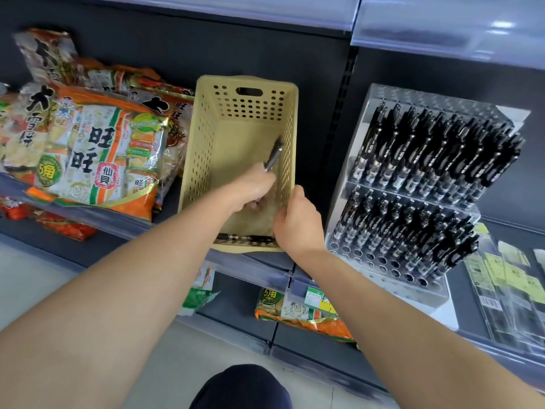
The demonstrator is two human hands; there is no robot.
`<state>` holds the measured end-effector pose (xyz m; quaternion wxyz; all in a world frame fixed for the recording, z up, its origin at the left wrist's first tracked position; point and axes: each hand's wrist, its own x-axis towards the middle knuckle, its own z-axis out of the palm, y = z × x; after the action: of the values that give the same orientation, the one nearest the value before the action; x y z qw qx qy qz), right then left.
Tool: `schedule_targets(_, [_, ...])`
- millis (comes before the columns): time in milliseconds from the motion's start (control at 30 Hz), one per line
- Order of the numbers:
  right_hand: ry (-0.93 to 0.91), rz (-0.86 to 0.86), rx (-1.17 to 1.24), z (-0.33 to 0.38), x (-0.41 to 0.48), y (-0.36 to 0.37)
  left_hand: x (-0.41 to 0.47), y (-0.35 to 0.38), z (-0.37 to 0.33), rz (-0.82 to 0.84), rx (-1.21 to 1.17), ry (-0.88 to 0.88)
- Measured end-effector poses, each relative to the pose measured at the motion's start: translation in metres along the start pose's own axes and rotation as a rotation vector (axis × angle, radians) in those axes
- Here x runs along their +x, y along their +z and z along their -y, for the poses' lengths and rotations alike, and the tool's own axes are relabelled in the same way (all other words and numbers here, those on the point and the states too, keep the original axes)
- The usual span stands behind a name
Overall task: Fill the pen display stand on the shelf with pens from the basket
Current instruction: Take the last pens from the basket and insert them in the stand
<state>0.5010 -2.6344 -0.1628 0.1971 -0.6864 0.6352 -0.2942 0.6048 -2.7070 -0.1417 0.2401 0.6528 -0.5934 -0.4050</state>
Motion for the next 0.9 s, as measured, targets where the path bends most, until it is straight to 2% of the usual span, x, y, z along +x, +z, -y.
schedule_targets(67, [0.026,0.004,-0.002,0.0,0.001,-0.001,-0.004,-0.011,-0.002,0.073,0.168,-0.028])
schedule_targets(200, [0.073,0.0,-0.014,0.002,0.004,-0.002,-0.02,-0.018,0.012,0.349,0.597,-0.166])
schedule_targets(300, [0.082,0.01,-0.021,0.004,0.005,-0.004,-0.026,-0.01,0.018,0.395,0.894,-0.116])
schedule_targets(400, [0.105,0.036,-0.002,0.005,0.005,-0.006,-0.028,-0.005,0.021,0.383,0.988,-0.107])
schedule_targets(567, [0.119,0.048,-0.007,0.005,0.006,-0.009,-0.028,-0.016,0.022,0.354,0.758,-0.083])
schedule_targets(733, [0.153,0.085,-0.021,0.008,0.01,-0.012,-0.028,-0.038,0.016,0.215,0.006,-0.093])
schedule_targets(800, [0.181,0.106,-0.023,0.008,0.012,-0.015,-0.032,-0.042,0.011,0.184,-0.223,-0.077])
schedule_targets(900, [0.237,0.143,-0.008,0.008,0.015,-0.016,-0.037,-0.045,0.008,0.235,-0.49,-0.084])
